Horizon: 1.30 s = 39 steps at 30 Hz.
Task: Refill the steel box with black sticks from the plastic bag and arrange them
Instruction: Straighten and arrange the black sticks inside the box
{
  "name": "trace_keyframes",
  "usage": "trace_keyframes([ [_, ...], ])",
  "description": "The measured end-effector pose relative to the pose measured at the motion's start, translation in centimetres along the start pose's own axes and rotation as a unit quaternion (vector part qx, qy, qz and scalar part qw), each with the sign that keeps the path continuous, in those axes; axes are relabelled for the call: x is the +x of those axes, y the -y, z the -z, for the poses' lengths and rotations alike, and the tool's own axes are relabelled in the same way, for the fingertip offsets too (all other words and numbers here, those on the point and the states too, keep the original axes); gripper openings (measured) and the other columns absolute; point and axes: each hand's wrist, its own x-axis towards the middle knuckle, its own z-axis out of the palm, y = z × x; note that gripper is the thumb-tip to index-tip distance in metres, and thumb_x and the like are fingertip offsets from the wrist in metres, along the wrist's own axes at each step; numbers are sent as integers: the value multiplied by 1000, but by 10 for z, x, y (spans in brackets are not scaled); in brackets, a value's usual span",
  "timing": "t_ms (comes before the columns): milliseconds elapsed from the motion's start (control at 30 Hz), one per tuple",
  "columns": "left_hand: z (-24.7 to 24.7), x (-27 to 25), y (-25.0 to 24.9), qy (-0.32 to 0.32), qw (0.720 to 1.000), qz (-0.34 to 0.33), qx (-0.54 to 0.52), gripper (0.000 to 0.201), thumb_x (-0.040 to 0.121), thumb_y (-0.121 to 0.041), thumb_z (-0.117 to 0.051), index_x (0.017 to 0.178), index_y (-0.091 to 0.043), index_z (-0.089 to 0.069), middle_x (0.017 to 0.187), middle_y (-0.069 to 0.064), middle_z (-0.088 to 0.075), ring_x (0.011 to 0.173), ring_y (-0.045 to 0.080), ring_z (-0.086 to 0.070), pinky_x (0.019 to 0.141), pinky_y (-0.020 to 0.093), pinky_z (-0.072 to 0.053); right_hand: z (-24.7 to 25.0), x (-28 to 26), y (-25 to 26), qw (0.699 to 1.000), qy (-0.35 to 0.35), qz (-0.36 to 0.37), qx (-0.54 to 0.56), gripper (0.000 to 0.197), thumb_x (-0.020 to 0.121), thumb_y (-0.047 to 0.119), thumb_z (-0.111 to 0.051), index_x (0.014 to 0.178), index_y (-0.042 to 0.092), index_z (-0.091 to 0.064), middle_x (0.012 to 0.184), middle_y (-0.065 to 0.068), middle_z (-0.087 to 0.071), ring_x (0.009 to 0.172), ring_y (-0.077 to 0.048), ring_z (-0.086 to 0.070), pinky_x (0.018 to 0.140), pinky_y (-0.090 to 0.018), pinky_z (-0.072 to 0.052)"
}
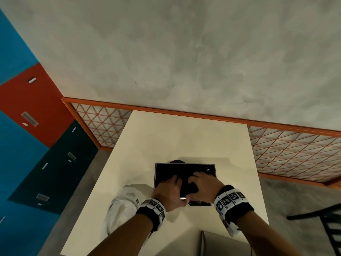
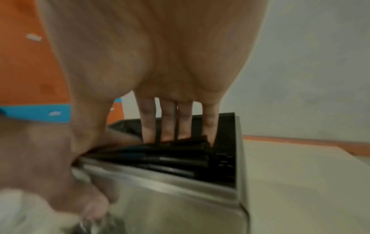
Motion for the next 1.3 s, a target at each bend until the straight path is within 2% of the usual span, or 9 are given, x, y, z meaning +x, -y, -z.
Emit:
trace_keyframes([
  [167,-1,10,5,16,999,12,-27,79,68,-69,-67,130,-27,-44,123,-3,-52,110,22,-59,90,38,-52,-15,4,-7,998,34,-32,-42,83,74,73,-57,139,23,-44,135,0,-45,127,-23,-43,101,-43,-41],
  [333,3,10,8,-1,1000,-8,-30,60,77,-61,-62,122,-23,-50,118,-4,-63,109,19,-60,90,35,-48,-16,7,-13,998,44,-53,-10,78,83,76,-41,142,24,-43,141,0,-46,131,-25,-42,104,-46,-36],
  [467,1,11,10,-3,999,-25,-36,59,78,-62,-61,124,-27,-52,118,-9,-66,107,17,-64,88,34,-52,-13,12,-4,999,-35,-31,21,43,95,46,-44,133,26,-51,132,5,-53,125,-20,-46,101,-43,-38],
  [567,3,11,9,-4,999,-29,-35,60,78,-61,-61,129,-30,-51,119,-9,-67,107,17,-65,88,34,-54,-11,16,3,996,-7,-43,74,38,95,32,-45,131,22,-51,128,-2,-59,119,-25,-53,99,-40,-42],
  [700,2,9,9,-15,999,-36,-34,56,78,-62,-58,123,-29,-52,119,-8,-67,107,17,-65,86,34,-54,-9,23,4,995,28,-72,68,37,98,40,-39,126,20,-52,123,-7,-62,114,-30,-57,94,-40,-46],
  [867,-3,8,8,-31,999,-40,-7,56,77,-65,-53,118,-26,-51,114,-7,-64,105,17,-63,87,35,-52,-8,26,-3,996,26,-71,37,48,100,50,-35,129,17,-53,131,-6,-56,122,-27,-51,97,-39,-43],
  [1033,-5,6,9,-42,998,-47,10,53,79,-64,-53,115,-26,-49,110,-7,-63,101,19,-62,86,35,-49,-7,19,-15,993,89,-51,64,66,92,70,-35,120,17,-62,114,-5,-67,102,-24,-63,91,-37,-49],
  [1133,-4,5,9,-43,998,-49,14,53,78,-65,-53,115,-26,-48,111,-6,-63,101,19,-62,87,36,-49,-6,18,-19,993,81,-66,50,75,92,73,-26,108,13,-67,103,-9,-70,90,-24,-66,85,-37,-52],
  [1300,-5,2,8,-49,997,-54,21,58,78,-64,-52,120,-25,-51,113,-6,-65,104,18,-62,89,36,-50,1,19,-16,998,23,-38,-34,63,100,59,-24,117,14,-65,125,-7,-55,121,-25,-47,104,-43,-36],
])
